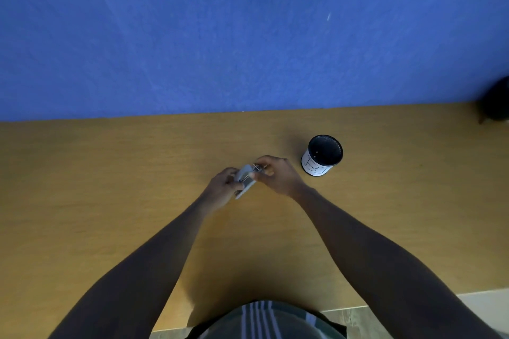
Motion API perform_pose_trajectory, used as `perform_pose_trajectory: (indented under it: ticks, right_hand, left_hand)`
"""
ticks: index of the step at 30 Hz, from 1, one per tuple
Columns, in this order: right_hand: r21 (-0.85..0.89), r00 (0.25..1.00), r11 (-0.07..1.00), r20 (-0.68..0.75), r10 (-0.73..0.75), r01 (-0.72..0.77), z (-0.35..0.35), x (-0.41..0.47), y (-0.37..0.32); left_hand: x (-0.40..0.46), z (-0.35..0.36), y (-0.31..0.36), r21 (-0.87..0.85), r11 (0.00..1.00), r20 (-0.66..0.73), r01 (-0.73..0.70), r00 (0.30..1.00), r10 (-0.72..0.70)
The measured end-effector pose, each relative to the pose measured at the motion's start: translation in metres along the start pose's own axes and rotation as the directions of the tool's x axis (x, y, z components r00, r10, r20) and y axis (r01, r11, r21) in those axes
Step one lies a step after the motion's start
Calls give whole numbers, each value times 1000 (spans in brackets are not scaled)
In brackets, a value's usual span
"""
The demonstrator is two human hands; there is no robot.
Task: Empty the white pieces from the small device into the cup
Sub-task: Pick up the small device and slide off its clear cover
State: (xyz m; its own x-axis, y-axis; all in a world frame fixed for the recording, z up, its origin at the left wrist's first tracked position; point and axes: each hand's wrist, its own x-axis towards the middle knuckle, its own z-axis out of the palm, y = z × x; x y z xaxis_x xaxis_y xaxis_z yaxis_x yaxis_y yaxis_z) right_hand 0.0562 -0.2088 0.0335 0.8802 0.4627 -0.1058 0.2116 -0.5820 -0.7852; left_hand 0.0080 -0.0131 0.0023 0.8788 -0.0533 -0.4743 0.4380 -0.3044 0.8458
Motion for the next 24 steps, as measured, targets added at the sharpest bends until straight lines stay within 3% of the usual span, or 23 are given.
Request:
perform_pose_trajectory:
  ticks: [4, 8, 12, 24]
  right_hand:
    - [-4, 999, 1000, -39, -6, 5, -5, 8, -15]
    - [-74, 999, 996, -22, -42, 40, -4, 12, -28]
    - [-111, 1000, 993, 12, -26, 27, 0, 12, -40]
    - [-216, 997, 975, 63, -39, 52, 1, 10, -65]
  left_hand:
    - [-14, 11, 10, -402, 911, 38, 94, 996, -86]
    - [-32, 16, 16, -606, 779, 145, 162, 985, -92]
    - [-44, 21, 22, -696, 693, 203, 190, 977, -63]
    - [-54, 43, 24, -890, 404, 180, 213, 977, -119]
